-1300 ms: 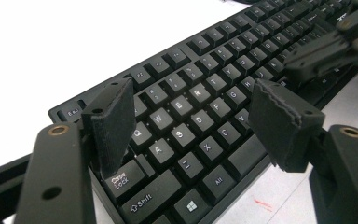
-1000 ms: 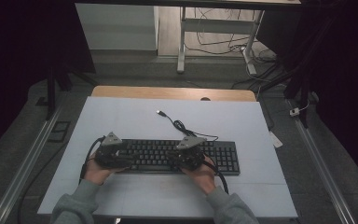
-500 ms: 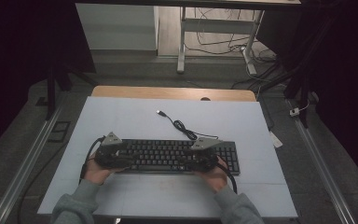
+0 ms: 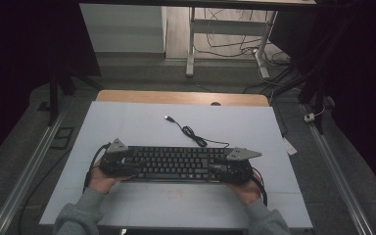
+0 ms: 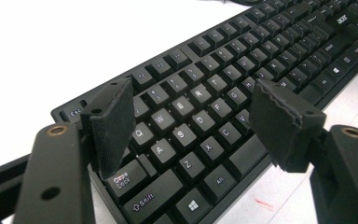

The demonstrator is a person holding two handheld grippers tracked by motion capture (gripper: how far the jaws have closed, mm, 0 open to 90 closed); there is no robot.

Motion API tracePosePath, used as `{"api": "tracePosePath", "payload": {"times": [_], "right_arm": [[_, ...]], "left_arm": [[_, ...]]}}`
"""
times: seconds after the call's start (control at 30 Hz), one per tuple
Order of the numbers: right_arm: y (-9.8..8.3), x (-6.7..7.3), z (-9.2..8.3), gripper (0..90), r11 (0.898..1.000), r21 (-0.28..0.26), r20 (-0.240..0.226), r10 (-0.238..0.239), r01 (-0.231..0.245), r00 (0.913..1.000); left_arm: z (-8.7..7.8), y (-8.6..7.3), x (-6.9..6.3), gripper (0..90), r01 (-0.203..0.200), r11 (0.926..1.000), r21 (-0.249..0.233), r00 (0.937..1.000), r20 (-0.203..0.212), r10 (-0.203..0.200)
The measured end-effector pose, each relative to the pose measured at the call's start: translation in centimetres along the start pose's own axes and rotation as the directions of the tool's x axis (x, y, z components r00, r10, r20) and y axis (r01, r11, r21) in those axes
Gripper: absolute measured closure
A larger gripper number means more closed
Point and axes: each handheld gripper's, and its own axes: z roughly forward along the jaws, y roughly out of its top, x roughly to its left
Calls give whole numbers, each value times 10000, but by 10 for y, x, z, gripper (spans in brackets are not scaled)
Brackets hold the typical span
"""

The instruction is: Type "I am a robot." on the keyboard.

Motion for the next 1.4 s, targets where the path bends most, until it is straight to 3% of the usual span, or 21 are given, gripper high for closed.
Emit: {"api": "tracePosePath", "payload": {"times": [0.27, 0.7, 0.9, 1.13, 1.4], "right_arm": [[-11, -10, -15, 514, 9999, -41, 255, 169, -168, 9995], [-12, -12, -11, 513, 9999, -2, 223, 103, -103, 9997], [-11, -11, -12, 512, 10000, -62, 200, 33, -32, 9998], [-10, -11, -13, 512, 10000, -83, 215, 52, -50, 9998], [-11, -13, -13, 512, 9999, -60, 246, 116, -115, 9996]], "left_arm": [[1, 0, 1, 304, -15, 10000, 3, 10000, -27, 15], [1, 0, 1, 297, 155, 9999, -8, 9999, 8, -155], [-2, 1, 1, 297, 207, 9995, -226, 9996, 195, -202], [-2, 3, -4, 313, 56, 9996, -292, 9988, 494, -42], [4, 5, -20, 380, -456, 9990, 37, 9956, 815, 451]]}}
